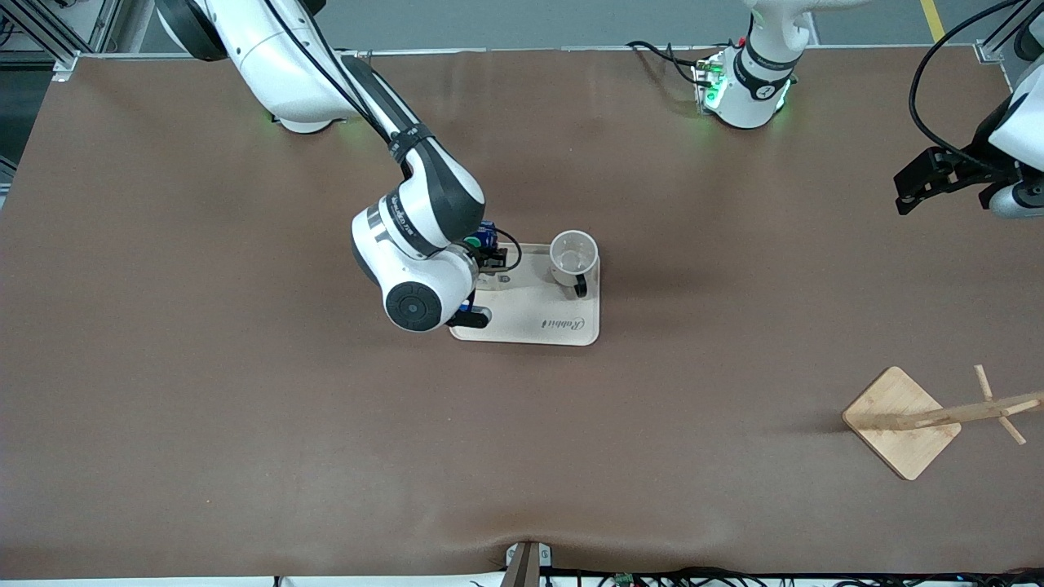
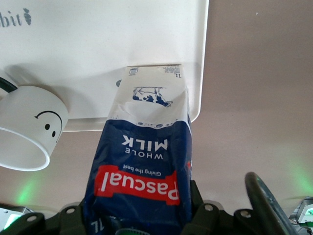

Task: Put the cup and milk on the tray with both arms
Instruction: 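Lower the carton onto the tray and open the right gripper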

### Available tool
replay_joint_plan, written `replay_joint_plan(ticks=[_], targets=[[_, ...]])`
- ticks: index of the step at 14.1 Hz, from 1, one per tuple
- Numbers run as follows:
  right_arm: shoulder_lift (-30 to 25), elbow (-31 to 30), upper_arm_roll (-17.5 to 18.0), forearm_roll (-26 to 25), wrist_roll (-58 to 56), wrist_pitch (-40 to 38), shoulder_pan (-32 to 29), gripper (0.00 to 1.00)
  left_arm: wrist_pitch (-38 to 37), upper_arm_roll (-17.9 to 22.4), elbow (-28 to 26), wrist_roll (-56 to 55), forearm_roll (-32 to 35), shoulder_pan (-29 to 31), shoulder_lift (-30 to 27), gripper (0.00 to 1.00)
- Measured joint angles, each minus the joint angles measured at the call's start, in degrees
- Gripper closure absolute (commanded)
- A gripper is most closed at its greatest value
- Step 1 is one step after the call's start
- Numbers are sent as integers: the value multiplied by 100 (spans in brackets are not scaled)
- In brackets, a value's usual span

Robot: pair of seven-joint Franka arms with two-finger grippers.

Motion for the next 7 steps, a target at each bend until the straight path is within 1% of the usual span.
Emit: replay_joint_plan(ticks=[1,2,3,7], targets=[[3,1,0,3,0,2,-1,68,0,0,0,0,0,3,0,0],[3,2,0,3,0,3,-1,44,0,0,0,0,0,4,0,0],[3,2,0,3,0,3,-1,0,0,1,0,0,0,5,0,0],[25,1,0,-2,-1,73,0,0,6,1,0,0,0,10,0,0]])
